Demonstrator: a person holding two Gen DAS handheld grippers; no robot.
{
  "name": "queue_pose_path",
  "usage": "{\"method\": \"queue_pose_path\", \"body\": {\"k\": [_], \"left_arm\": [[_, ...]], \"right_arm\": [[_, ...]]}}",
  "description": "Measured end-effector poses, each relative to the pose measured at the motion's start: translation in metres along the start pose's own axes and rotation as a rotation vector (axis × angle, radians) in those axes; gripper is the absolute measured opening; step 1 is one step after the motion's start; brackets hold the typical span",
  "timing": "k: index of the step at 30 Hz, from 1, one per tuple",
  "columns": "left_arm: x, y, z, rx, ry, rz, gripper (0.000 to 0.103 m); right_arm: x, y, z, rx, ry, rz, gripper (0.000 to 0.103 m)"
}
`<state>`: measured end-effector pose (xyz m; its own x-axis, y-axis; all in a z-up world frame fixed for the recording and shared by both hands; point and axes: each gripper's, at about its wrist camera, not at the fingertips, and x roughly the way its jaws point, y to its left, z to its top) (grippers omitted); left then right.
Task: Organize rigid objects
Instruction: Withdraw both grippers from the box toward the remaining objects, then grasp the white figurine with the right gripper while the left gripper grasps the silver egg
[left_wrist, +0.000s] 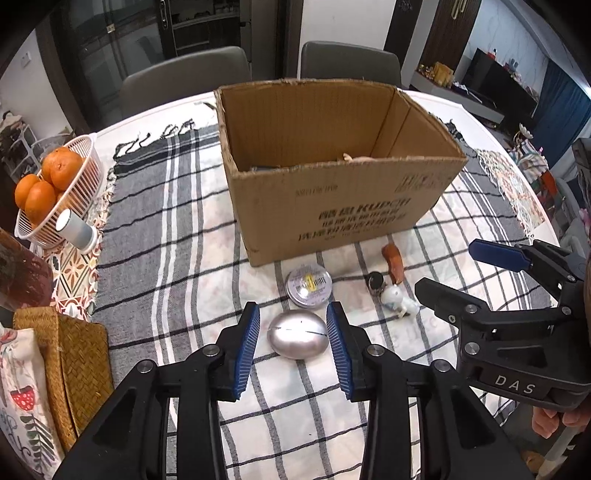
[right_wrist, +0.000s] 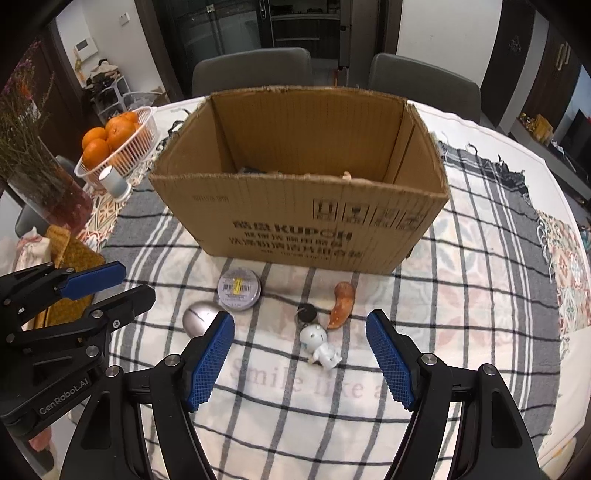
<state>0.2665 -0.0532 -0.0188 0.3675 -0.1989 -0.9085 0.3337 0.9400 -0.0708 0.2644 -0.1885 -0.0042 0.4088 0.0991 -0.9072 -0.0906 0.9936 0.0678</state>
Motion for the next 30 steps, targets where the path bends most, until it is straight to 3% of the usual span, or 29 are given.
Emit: {"method": "queue_pose_path", "body": {"k": [5, 20, 30], "left_arm": [[0.013, -0.003, -0.006, 0.022, 0.035, -0.009, 0.045], [0.053, -0.008, -0.016, 0.04, 0.145, -0.039, 0.048], [0.074, -0.013, -0.017, 0.038, 0.184, -0.066, 0.051]], "right_arm": [[0.012, -0.004, -0.005, 0.011, 0.032, 0.009, 0.075], [0.053, -0.015, -0.022, 0.029, 0.129, 0.021, 0.074], [0.079, -0.025, -0.026, 0.055, 0.169, 0.077, 0.072]]}}
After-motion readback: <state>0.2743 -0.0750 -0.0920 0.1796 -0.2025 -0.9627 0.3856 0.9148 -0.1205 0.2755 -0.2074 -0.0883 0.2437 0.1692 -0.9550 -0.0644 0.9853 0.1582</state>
